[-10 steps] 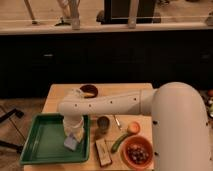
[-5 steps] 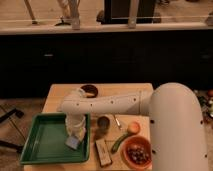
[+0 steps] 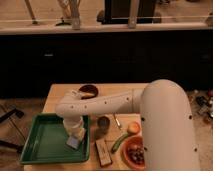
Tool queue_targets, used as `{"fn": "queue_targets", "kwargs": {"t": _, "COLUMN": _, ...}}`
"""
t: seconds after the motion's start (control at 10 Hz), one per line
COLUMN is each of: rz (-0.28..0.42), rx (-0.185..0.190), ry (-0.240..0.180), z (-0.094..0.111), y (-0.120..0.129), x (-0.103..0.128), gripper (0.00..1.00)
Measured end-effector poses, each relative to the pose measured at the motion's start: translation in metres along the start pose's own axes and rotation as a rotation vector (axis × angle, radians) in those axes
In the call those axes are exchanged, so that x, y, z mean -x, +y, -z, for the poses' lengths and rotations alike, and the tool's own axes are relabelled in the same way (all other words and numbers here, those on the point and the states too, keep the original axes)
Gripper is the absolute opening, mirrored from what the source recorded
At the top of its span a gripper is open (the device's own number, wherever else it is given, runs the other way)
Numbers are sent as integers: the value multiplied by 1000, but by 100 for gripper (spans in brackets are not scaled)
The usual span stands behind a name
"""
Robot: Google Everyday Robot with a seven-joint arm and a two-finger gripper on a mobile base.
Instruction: Wipe tray with sponge
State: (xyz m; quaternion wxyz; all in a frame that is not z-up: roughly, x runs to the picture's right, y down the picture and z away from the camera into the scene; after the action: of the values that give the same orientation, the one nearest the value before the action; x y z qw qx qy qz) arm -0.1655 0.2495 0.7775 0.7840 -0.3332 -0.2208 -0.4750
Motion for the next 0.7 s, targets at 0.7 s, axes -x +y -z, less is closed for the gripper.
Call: {"fn": "queue_targets", "kwargs": {"t": 0.7, "rz": 16, "rx": 26, "ry": 14, "z": -6, "y": -7, "x": -11, "gripper": 1}}
